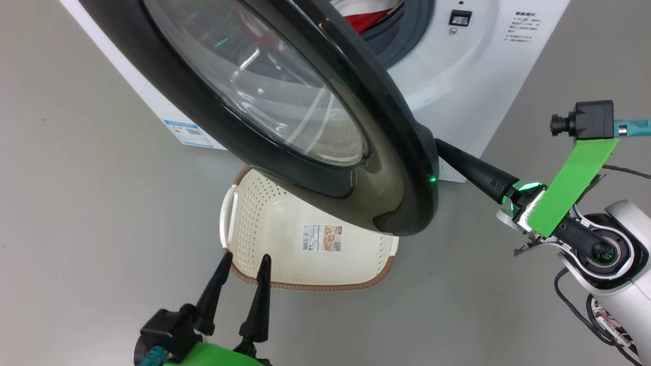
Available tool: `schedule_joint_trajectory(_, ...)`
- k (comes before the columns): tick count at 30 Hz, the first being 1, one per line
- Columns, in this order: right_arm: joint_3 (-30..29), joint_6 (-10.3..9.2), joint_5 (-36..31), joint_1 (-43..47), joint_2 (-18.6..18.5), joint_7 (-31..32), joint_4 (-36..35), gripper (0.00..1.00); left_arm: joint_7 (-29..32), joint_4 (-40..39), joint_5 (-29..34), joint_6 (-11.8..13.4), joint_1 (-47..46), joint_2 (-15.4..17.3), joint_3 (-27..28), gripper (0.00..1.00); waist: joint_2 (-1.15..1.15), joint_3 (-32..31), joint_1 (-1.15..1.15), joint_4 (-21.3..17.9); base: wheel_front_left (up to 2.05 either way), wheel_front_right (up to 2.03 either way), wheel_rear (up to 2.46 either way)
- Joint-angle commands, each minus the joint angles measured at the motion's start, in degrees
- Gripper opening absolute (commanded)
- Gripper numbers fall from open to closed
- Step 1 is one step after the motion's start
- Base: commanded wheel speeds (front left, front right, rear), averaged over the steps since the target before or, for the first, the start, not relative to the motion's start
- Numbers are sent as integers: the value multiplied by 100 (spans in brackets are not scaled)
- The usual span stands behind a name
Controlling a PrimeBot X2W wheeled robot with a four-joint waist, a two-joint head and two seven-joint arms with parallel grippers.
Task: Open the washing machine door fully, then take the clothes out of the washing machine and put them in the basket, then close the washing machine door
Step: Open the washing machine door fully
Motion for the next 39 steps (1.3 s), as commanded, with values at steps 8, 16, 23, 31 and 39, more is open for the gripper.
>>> schedule_joint_trajectory(8,-251,29,-79,263,291,491,-115,0,-69,-104,-72,52,-89,62,113,100,0,-124,0,142,0,0,0)
schedule_joint_trajectory(16,-309,29,-302,727,608,807,-226,0,-69,-93,-83,59,81,62,114,100,0,-395,0,357,0,0,0)
schedule_joint_trajectory(23,-305,29,-458,1016,871,959,-299,0,-69,-116,-99,83,252,62,116,100,0,-585,0,657,0,0,0)
schedule_joint_trajectory(31,-237,29,-580,1180,1114,1128,-352,0,-69,-147,-162,103,398,62,91,100,0,-751,0,1041,0,0,0)
schedule_joint_trajectory(39,-133,29,-656,1268,1384,1232,-371,0,-69,-132,-154,147,501,62,164,100,0,-883,0,1326,0,0,0)
